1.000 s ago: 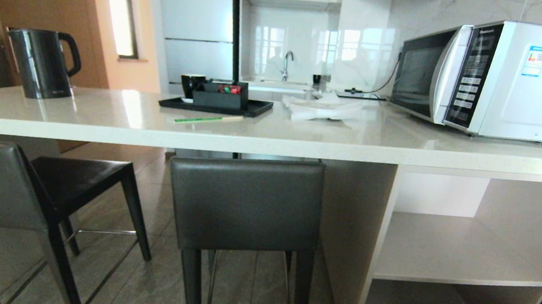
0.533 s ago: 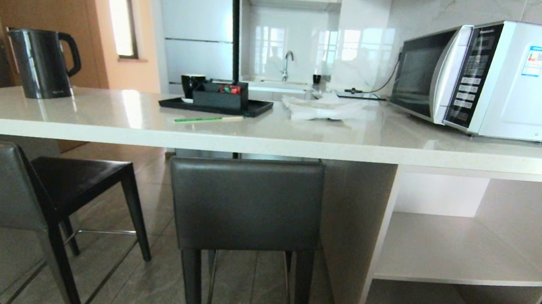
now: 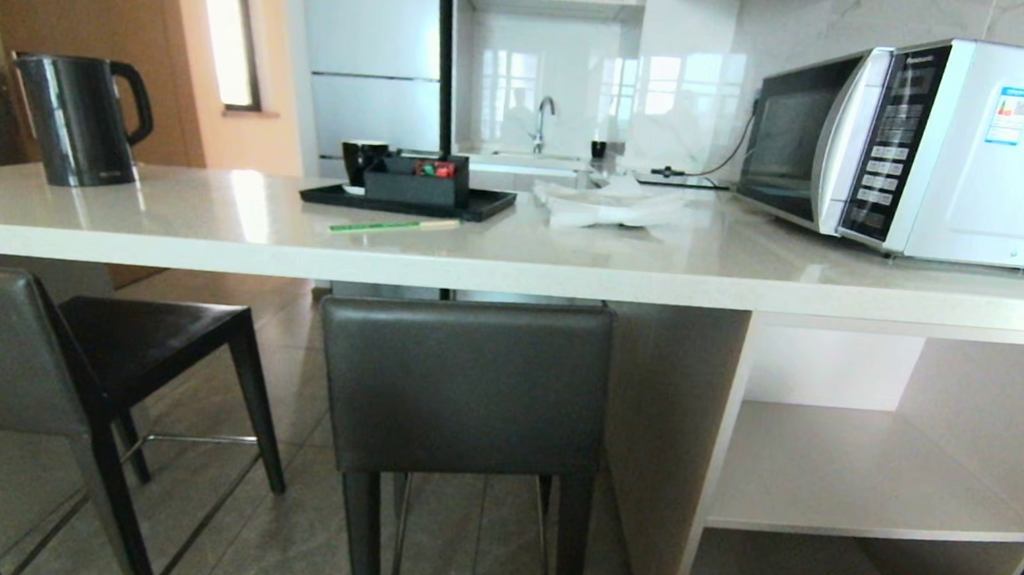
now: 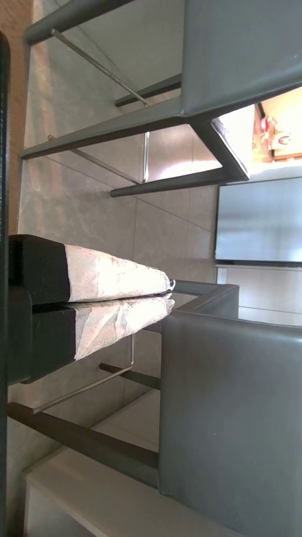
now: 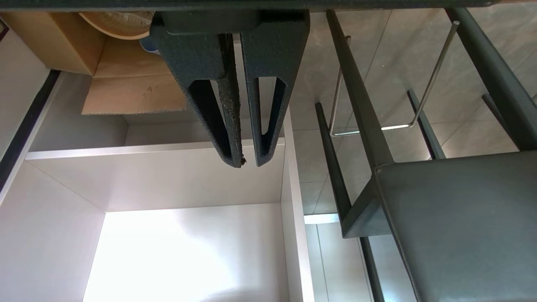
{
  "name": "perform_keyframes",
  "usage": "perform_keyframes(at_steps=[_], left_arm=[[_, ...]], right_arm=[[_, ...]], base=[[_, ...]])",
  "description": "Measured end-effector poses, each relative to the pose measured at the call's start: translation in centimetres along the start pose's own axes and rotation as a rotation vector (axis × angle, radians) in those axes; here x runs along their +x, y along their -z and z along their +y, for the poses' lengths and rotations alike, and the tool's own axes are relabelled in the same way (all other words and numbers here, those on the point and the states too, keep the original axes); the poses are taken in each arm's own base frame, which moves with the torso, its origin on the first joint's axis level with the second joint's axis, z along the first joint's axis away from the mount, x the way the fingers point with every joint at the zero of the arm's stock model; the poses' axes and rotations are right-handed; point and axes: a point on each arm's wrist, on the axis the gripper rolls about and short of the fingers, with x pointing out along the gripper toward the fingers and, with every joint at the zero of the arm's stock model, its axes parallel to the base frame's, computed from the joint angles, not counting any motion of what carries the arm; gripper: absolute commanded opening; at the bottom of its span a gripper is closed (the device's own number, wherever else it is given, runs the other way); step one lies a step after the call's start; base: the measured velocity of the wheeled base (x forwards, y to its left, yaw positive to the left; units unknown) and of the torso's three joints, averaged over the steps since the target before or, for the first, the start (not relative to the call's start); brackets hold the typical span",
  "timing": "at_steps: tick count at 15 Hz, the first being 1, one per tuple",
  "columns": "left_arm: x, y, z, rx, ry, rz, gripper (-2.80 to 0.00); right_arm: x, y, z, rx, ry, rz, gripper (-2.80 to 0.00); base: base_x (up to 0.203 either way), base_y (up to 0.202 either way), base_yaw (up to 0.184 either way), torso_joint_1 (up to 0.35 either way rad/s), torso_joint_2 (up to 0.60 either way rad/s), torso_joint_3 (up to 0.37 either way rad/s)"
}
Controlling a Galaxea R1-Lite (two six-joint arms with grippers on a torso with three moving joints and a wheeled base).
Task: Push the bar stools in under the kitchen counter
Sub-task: Pull the gray chair out from under the dining table
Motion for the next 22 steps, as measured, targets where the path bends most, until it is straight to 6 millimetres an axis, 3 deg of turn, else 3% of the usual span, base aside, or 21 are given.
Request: perform_keyframes(at_steps=[9, 22], left_arm=[[0.00, 0.00, 0.00, 0.000, -0.001, 0.000, -2.80], [0.00, 0.00, 0.00, -0.001, 0.000, 0.000, -2.80]], right_arm=[[0.00, 0.00, 0.00, 0.000, 0.000, 0.000, -2.80], [0.00, 0.00, 0.00, 0.000, 0.000, 0.000, -2.80]], base=[[0.001, 0.098, -0.003, 0.001, 0.00, 0.001], [0.000, 0.000, 0.000, 0.000, 0.00, 0.000]])
